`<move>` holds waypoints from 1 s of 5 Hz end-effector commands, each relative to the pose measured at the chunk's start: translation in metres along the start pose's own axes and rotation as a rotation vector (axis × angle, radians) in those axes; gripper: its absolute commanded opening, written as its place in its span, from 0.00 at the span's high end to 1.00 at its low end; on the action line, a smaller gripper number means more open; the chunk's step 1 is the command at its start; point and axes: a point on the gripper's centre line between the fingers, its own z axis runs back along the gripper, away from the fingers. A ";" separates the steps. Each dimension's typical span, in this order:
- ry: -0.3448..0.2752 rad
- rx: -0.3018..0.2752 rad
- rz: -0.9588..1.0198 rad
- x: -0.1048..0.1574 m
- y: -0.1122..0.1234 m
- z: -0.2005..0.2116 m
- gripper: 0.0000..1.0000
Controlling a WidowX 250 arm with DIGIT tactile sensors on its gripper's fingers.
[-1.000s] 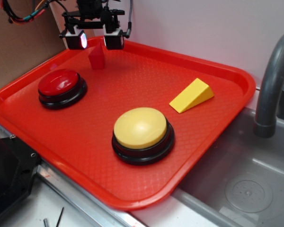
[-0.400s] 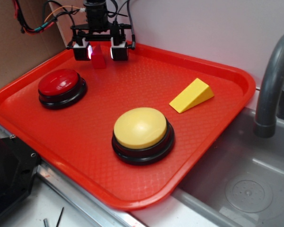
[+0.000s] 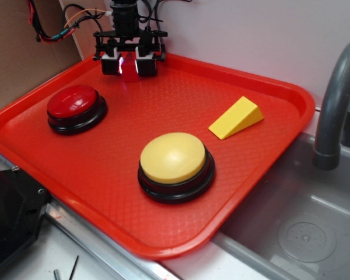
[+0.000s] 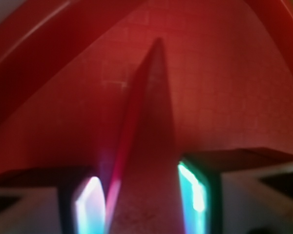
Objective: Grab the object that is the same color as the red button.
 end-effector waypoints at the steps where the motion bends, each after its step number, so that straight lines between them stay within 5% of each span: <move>1: -0.046 -0.027 0.049 0.013 0.009 0.020 1.00; 2: -0.088 -0.024 0.066 0.002 0.004 0.039 1.00; 4: -0.079 -0.125 -0.001 -0.017 -0.006 0.096 1.00; 5: -0.083 -0.160 -0.119 -0.049 -0.017 0.133 1.00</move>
